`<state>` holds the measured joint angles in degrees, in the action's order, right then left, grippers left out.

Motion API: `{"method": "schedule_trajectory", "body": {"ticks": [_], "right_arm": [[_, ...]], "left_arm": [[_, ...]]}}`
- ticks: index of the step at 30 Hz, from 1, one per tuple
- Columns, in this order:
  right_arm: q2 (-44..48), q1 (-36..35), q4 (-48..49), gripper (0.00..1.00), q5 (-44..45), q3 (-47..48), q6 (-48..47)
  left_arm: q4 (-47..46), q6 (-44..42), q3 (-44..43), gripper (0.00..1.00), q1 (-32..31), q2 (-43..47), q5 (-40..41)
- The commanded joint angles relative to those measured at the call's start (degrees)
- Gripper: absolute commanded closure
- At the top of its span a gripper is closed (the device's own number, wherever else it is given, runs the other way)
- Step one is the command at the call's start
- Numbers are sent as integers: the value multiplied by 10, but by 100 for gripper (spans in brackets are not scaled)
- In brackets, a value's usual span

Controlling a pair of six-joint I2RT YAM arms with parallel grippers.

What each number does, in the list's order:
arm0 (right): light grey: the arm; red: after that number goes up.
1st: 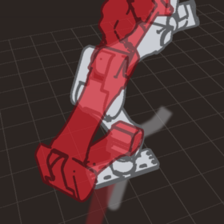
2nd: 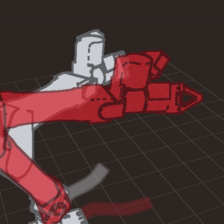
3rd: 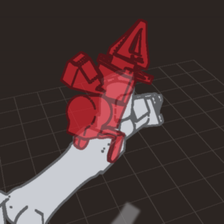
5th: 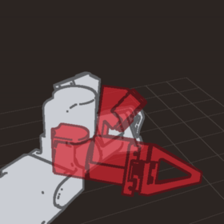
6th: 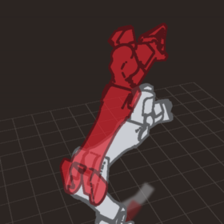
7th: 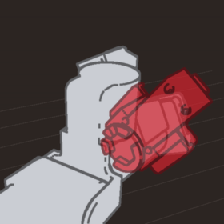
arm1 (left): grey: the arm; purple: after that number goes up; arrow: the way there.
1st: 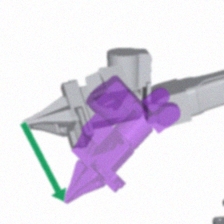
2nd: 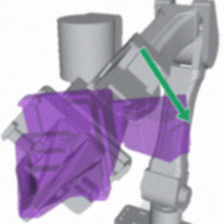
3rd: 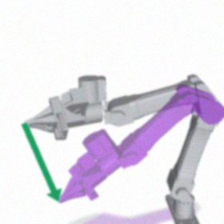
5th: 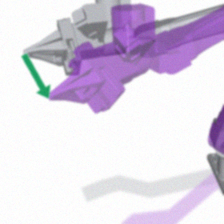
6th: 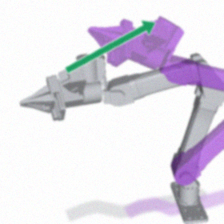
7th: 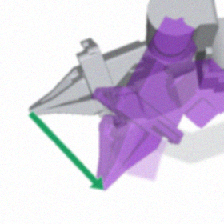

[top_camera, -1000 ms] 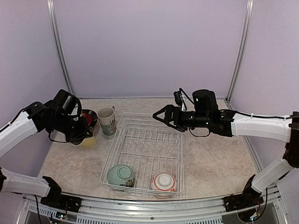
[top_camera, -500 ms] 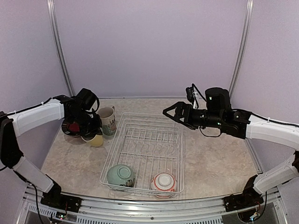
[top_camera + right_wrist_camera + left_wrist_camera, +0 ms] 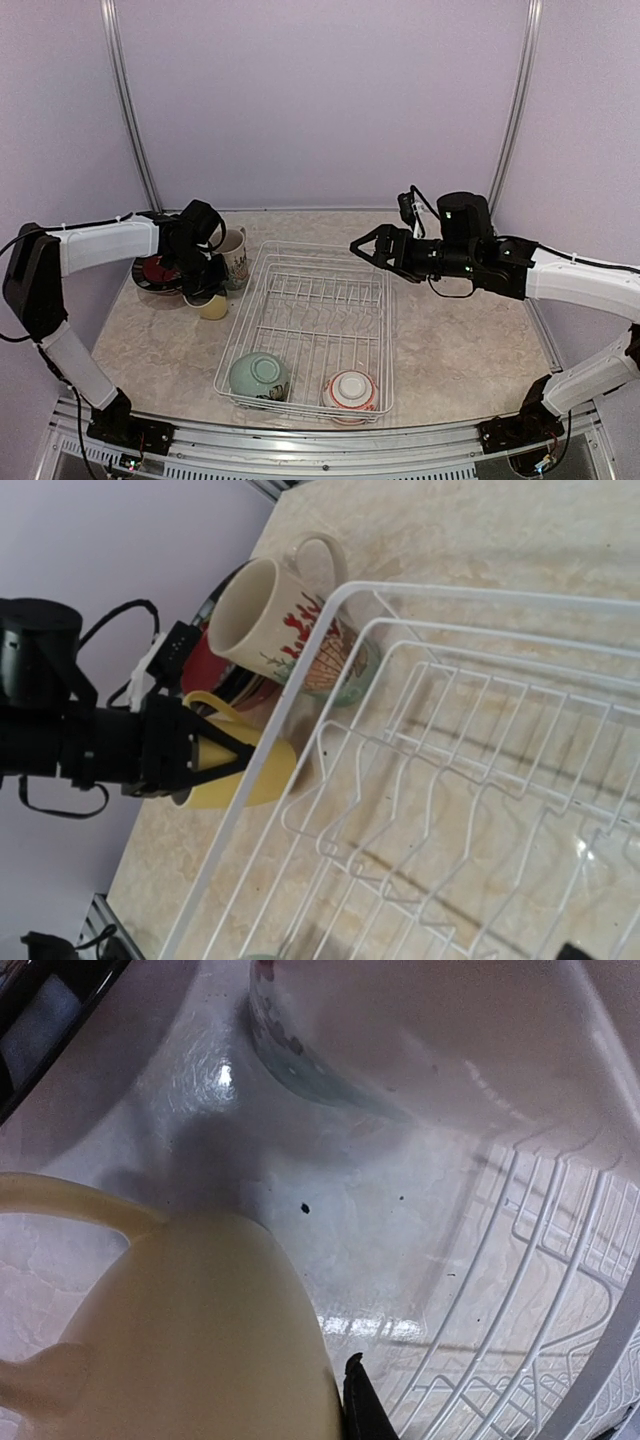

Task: Unload the mixed dishes from the dish rack
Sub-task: Place the cup at the center of the board.

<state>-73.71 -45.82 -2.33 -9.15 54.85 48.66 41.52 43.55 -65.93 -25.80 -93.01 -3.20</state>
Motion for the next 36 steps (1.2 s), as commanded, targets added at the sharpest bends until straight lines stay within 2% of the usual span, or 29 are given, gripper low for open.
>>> {"method": "schedule_trajectory", "body": {"ticks": [1,4,22,25,29,36], "right_arm": [[8,4,-5,0,3,-14,-5],[7,4,-3,0,2,-14,-4],[5,4,0,0,-4,-18,0],[5,3,-8,0,1,-18,-7],[0,2,-45,0,26,-13,-29],[-39,-31,-125,0,67,28,-92]], "left_arm": [[-20,-11,-3,100,3,-7,28],[-20,-10,-3,100,3,-12,31],[-7,-13,3,73,2,-7,23],[0,-13,5,64,1,5,24],[2,-14,20,47,-5,49,24],[18,-19,33,33,-5,134,22]]}}
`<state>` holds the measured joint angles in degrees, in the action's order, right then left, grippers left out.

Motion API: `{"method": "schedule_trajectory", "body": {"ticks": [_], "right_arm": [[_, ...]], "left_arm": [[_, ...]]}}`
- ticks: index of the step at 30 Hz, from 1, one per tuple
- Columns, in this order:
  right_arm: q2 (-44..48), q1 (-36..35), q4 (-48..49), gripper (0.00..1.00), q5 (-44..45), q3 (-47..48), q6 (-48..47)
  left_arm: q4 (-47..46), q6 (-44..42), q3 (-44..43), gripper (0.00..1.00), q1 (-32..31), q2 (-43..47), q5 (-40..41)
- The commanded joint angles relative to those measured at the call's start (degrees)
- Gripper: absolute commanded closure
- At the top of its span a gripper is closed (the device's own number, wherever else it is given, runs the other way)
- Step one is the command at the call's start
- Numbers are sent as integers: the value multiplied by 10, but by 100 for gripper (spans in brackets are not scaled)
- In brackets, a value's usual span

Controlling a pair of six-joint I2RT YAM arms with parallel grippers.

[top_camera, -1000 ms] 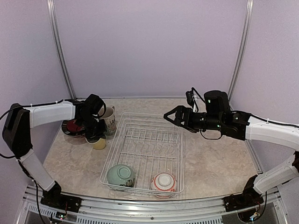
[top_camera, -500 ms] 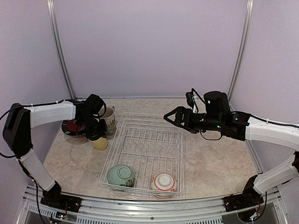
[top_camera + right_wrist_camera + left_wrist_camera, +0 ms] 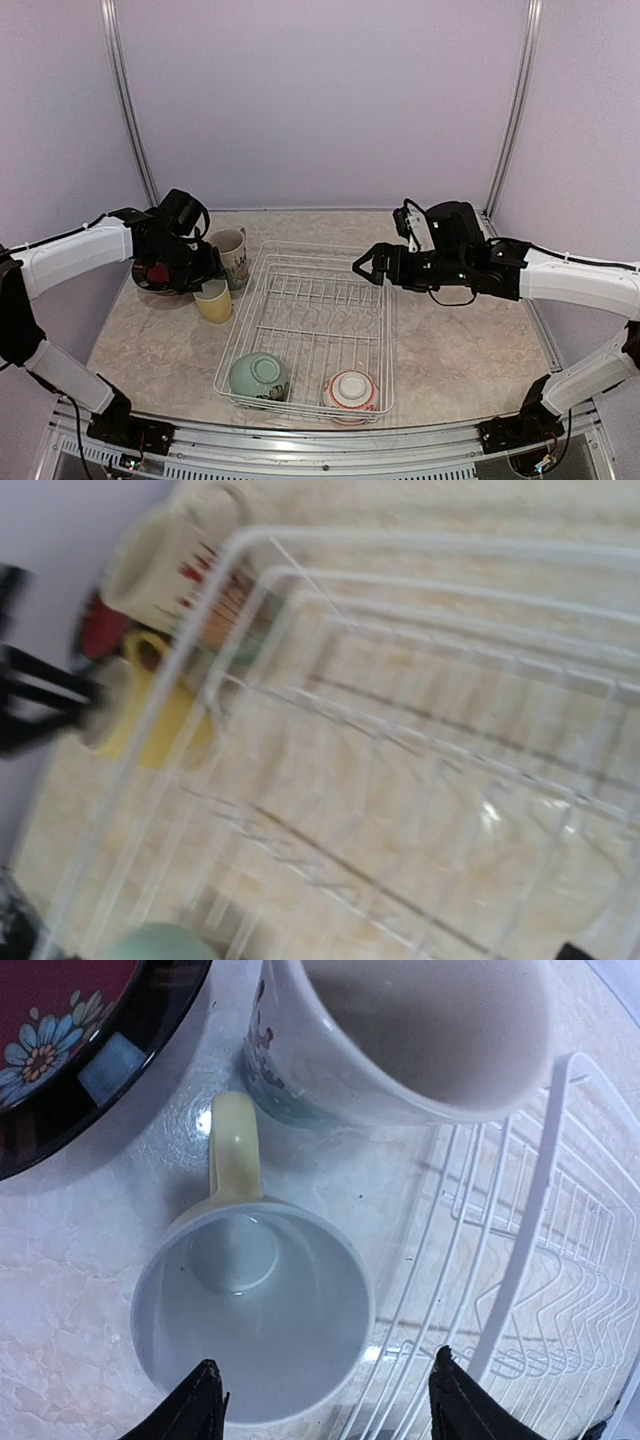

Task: Unload the mixed dishes from the dish rack
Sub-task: Place the cup at the center of the board.

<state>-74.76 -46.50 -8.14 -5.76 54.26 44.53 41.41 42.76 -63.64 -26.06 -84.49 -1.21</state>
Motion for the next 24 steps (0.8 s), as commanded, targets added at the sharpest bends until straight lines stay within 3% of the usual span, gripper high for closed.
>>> {"method": "schedule_trajectory", "body": {"ticks": [1,7,17,21,24], "right_arm": [[-38,-34,-81,0,39,46,-62],[-113,-114,-208,0,87,134,-131],[-193,-207,-364,4,67,202,-200],[-214,-217,-373,4,61,218,-208],[-234,-218,-327,4,44,242,-200]], "left_arm": [[23,-13,11,32,-2,58,0],[38,-29,11,26,-2,143,-18],[-29,-86,-4,12,-3,280,-78],[-43,-112,-34,5,-3,268,-113],[-46,-113,-45,3,-5,248,-118]]}}
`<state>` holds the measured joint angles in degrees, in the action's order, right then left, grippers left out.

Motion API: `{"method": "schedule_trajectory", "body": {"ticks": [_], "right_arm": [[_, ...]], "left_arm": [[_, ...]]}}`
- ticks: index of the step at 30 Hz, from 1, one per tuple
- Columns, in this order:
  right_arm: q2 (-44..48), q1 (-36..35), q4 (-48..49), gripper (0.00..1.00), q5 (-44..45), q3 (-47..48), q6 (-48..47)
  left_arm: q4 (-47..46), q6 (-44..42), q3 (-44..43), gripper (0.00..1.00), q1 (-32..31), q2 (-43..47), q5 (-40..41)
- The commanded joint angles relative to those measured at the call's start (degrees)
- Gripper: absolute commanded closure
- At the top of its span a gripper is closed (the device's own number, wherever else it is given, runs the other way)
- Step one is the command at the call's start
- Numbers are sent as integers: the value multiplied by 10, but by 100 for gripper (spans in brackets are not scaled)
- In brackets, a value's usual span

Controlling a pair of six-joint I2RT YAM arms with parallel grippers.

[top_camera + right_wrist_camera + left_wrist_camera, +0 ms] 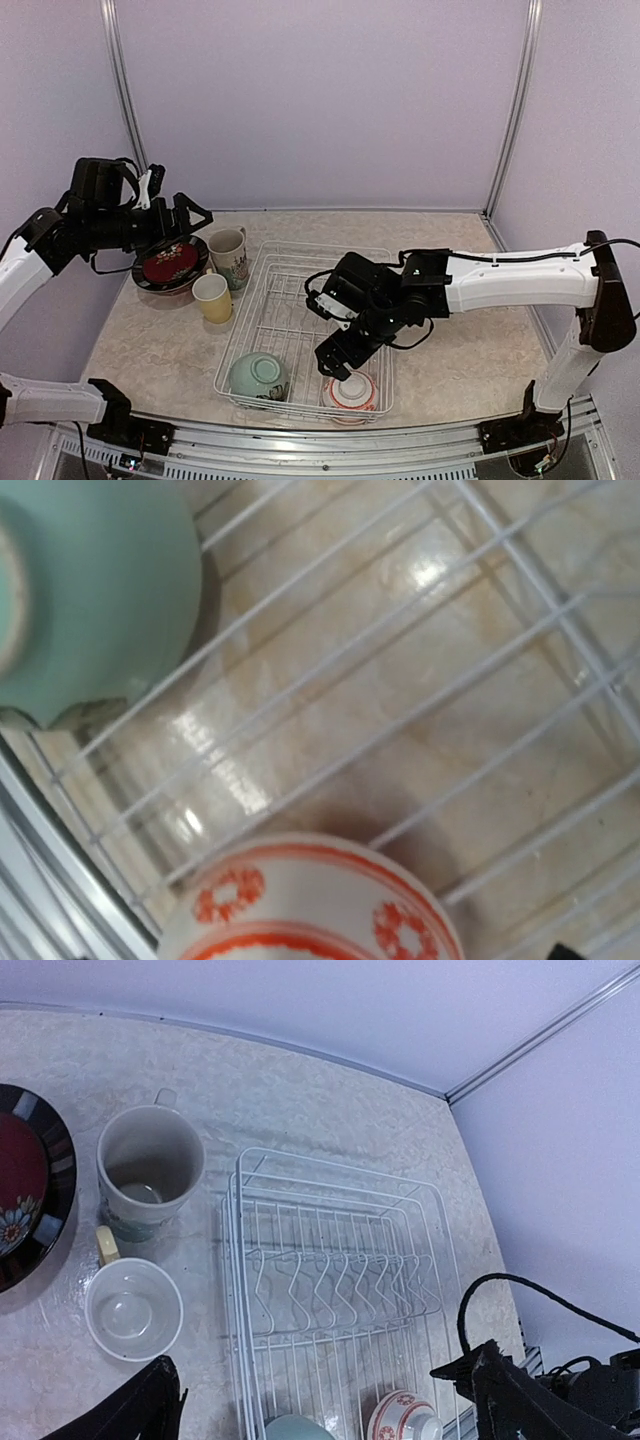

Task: Unload the mixed dishes from the dish rack
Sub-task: Place the cup at the center of the board, then adjust the bowl on the dish rack.

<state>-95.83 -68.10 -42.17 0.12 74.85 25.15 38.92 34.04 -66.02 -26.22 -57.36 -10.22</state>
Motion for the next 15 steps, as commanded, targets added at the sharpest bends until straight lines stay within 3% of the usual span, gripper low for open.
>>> {"method": "schedule_trajectory", "body": {"ticks": [1,6,15], "right_arm": [[-29,-2,45,4,-20,42,0],[-65,-2,154,9,-82,60,21],[-162,-2,134,26,-104,143,1]], "left_arm": [[-24,-24,-21,2,-6,-27,-29],[-28,-8,-7,2,-11,-37,-34],[-26,13,22,1,-18,-25,-32]]}}
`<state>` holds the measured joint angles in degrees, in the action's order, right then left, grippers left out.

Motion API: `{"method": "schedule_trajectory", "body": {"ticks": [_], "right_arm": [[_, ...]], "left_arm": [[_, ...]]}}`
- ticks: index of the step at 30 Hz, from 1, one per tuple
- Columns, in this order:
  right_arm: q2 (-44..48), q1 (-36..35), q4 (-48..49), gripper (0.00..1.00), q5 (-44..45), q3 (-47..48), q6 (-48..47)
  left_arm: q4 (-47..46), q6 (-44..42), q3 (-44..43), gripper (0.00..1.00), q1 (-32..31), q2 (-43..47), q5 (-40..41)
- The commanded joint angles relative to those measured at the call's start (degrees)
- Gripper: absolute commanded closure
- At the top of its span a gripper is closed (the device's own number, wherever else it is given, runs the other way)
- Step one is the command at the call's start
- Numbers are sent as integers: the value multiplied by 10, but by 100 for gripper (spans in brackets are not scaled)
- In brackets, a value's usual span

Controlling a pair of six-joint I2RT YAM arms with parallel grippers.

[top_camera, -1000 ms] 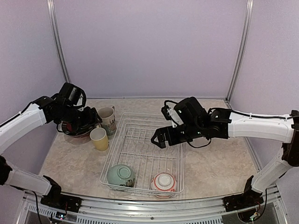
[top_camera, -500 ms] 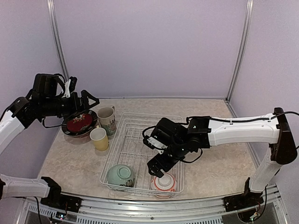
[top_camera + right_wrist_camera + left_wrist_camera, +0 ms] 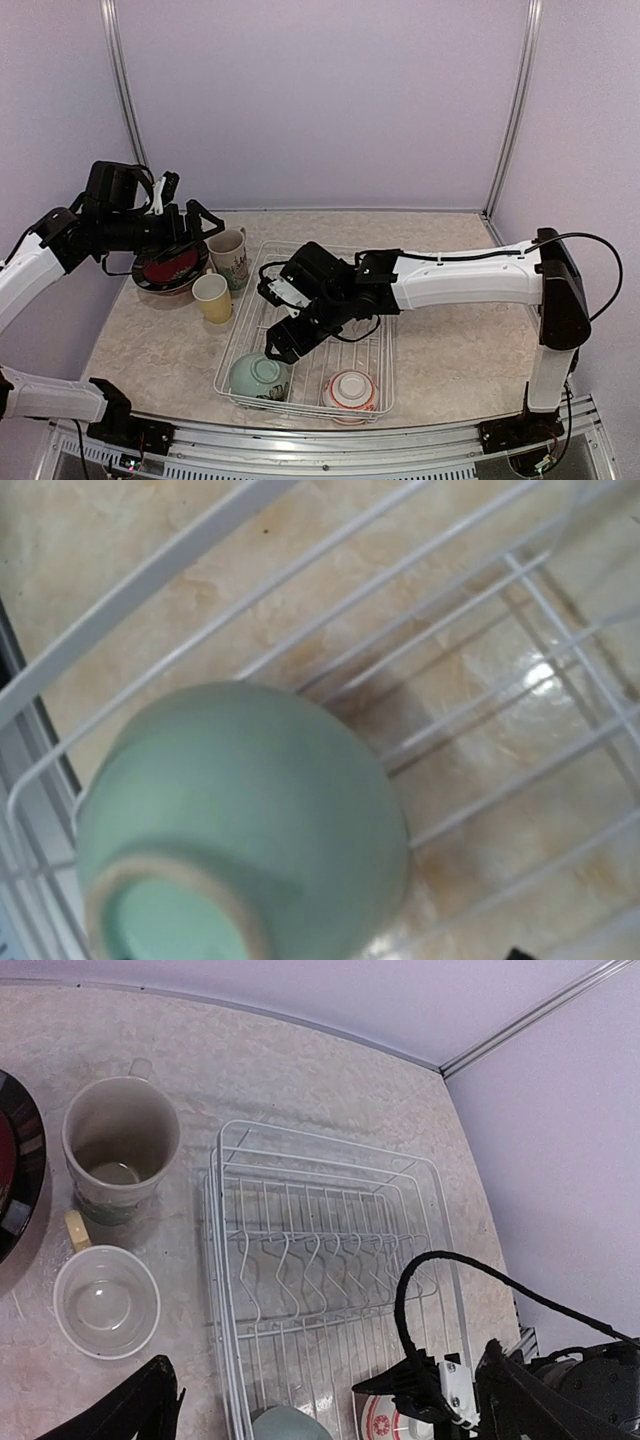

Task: Unload the mixed dishes from the dish rack
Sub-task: Adjust the bowl on the dish rack.

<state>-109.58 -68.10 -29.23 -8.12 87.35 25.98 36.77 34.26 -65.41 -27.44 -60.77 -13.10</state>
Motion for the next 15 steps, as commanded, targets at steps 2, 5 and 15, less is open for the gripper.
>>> {"method": "schedule_trajectory", "body": {"ticks": [2,5,15], "right_arm": [[-34,-2,13,29,-33,15,-6],[-37,-2,7,34,-30,7,-5],[-26,-2,-30,38,4,-23,-3]], "left_arm": [[-6,15,22,1,-7,11,-4],[-5,18,28,1,-9,11,-5],[-5,27,37,1,-12,-3,0]]}}
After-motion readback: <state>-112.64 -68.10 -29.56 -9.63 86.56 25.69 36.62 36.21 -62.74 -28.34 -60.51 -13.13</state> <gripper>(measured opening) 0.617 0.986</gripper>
